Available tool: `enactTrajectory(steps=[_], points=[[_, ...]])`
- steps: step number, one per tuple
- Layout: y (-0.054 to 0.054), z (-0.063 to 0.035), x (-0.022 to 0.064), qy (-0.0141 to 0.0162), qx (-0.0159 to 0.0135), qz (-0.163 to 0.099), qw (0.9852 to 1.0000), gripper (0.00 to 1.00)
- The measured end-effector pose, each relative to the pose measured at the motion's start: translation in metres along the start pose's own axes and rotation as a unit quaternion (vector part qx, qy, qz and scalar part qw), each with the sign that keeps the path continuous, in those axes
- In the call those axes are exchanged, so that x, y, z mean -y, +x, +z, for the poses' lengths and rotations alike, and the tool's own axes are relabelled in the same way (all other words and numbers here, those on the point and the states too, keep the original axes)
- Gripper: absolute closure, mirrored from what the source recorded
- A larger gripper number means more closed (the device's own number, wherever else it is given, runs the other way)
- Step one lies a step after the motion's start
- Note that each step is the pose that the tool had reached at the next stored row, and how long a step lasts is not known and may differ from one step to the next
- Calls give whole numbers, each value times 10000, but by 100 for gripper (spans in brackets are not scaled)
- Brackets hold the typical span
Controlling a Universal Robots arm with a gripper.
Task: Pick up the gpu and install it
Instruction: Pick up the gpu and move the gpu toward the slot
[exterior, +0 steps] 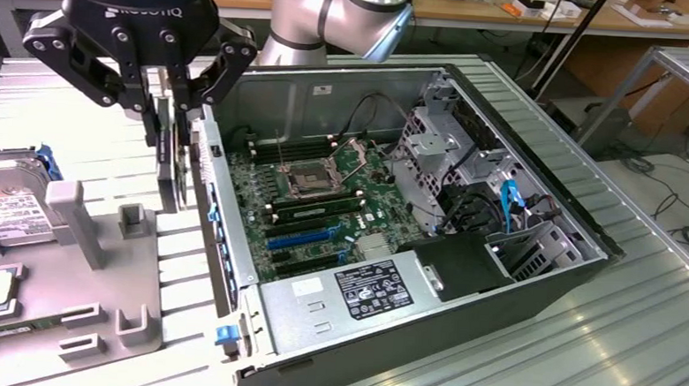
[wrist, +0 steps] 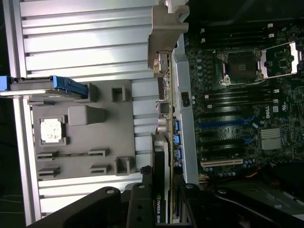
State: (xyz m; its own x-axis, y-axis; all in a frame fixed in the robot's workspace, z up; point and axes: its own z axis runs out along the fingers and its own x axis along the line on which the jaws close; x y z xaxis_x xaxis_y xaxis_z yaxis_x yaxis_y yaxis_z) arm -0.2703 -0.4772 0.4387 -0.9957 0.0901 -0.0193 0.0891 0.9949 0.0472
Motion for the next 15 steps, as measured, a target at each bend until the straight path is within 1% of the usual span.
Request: enactTrajectory(steps=[15], points=[[-69,-7,-7,0,0,0,10000,73]])
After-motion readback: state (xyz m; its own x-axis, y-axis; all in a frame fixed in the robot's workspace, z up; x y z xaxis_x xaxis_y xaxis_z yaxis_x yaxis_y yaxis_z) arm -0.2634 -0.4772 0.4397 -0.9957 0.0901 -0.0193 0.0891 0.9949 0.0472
